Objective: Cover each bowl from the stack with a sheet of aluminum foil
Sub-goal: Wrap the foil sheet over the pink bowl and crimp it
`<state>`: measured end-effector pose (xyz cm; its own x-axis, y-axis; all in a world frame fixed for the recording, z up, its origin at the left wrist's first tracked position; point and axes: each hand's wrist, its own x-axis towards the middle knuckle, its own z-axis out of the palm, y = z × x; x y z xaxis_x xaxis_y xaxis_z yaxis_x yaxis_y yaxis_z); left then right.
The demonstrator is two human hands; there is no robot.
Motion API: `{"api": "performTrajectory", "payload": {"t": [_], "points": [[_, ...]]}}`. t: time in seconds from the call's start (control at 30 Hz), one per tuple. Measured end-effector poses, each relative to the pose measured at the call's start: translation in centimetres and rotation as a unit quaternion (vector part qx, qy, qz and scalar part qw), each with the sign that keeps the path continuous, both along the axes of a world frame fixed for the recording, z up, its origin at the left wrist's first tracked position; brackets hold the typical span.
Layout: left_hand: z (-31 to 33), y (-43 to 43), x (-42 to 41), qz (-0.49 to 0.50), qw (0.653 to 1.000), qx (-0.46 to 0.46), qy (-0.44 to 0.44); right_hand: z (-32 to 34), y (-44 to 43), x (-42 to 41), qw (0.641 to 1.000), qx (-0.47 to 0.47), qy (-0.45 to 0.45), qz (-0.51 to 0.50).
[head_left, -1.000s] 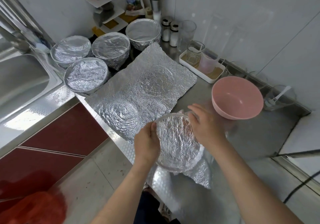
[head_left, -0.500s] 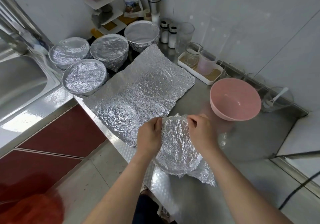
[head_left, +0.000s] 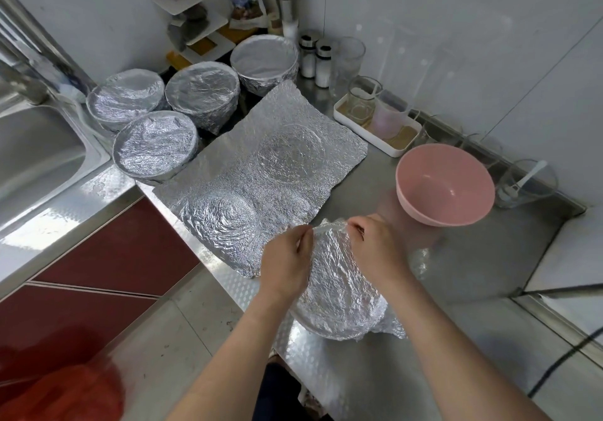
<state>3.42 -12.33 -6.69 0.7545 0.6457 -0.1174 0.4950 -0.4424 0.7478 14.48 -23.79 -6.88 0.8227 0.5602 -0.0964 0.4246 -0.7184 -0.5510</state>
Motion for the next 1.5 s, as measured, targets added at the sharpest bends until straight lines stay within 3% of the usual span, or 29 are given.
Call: {"api": "performTrajectory", "payload": {"t": [0.2, 0.43, 0.73, 0.93, 1.07, 1.23, 1.5], "points": [[-0.9, -0.1, -0.4, -0.001, 1.0, 0.03, 0.008, -0.2, -0.1, -0.3, 1.0, 0.01, 0.016, 0.0], [0.6, 0.4, 1.7, -0.109, 0.988, 0.098, 0.041, -0.2, -0.2, -0.2, 0.998, 0.057, 0.037, 0.008], [-0.1, 1.2, 2.1, -0.149, 0.984, 0.075, 0.065, -0.1, 0.1, 0.4, 0.997, 0.049, 0.054, 0.034], [0.1, 1.6, 2.5, -0.229, 0.971, 0.047, 0.045, 0.2, 0.2, 0.1, 0.995, 0.064, 0.029, 0.073], [0.0, 2.0, 2.2, -0.197, 0.979, 0.04, 0.035, 0.5, 0.2, 0.2, 0.992, 0.075, 0.049, 0.091], [-0.4, 1.9, 1.7, -0.151, 0.988, 0.022, 0.033, 0.2, -0.1, 0.6, 0.992, 0.007, 0.043, 0.116], [-1.1, 0.7, 0.1, -0.062, 0.998, -0.011, 0.006, 0.2, 0.3, 0.1, 0.989, -0.018, 0.062, 0.133]]}}
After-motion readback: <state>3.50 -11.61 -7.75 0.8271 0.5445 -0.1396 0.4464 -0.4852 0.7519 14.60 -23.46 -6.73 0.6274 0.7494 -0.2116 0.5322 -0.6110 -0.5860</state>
